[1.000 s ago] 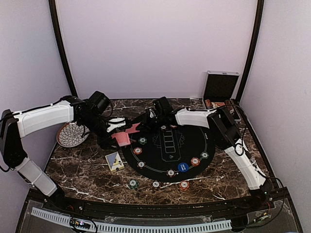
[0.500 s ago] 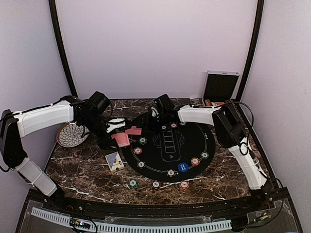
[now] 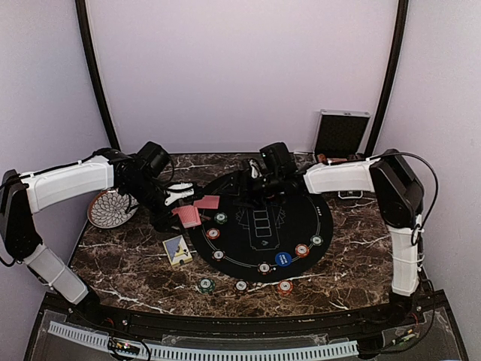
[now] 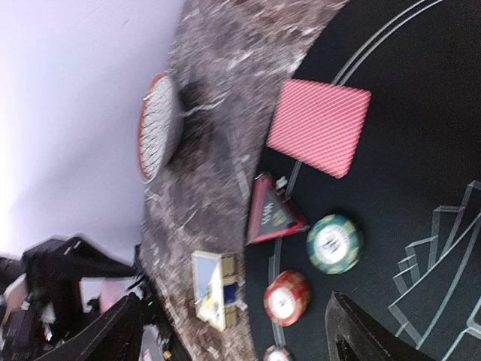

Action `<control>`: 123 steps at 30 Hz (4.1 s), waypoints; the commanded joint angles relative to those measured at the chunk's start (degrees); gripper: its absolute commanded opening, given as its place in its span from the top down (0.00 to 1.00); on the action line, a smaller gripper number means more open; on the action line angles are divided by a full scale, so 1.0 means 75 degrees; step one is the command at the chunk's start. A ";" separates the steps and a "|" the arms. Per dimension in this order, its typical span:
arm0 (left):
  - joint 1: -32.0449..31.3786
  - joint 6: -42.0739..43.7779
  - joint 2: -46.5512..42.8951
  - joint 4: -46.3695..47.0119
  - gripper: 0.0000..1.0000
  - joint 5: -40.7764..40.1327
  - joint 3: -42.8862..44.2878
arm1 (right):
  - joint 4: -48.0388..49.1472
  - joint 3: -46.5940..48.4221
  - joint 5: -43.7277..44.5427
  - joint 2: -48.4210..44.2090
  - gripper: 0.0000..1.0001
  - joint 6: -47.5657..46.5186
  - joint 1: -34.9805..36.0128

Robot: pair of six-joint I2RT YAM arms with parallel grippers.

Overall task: Distribute texas hold em gaming equipment
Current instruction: Distribute the poker card in the dealer area, then pick up the poker card from the face-down deck piles.

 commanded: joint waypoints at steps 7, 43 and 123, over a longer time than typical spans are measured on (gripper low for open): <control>0.0057 -0.0074 -0.0149 0.0055 1.00 0.0191 0.0296 | 0.2801 -0.1398 -0.1288 -0.0626 0.15 0.1417 0.0875; 0.0048 -0.0084 0.0014 -0.0143 1.00 0.0309 0.0599 | 0.3736 0.0419 -0.2310 0.1088 0.14 0.2262 0.1474; 0.0052 -0.0062 -0.0050 -0.0255 1.00 0.0259 0.0493 | 0.4055 -0.0742 -0.2583 0.0065 0.80 0.2840 0.1153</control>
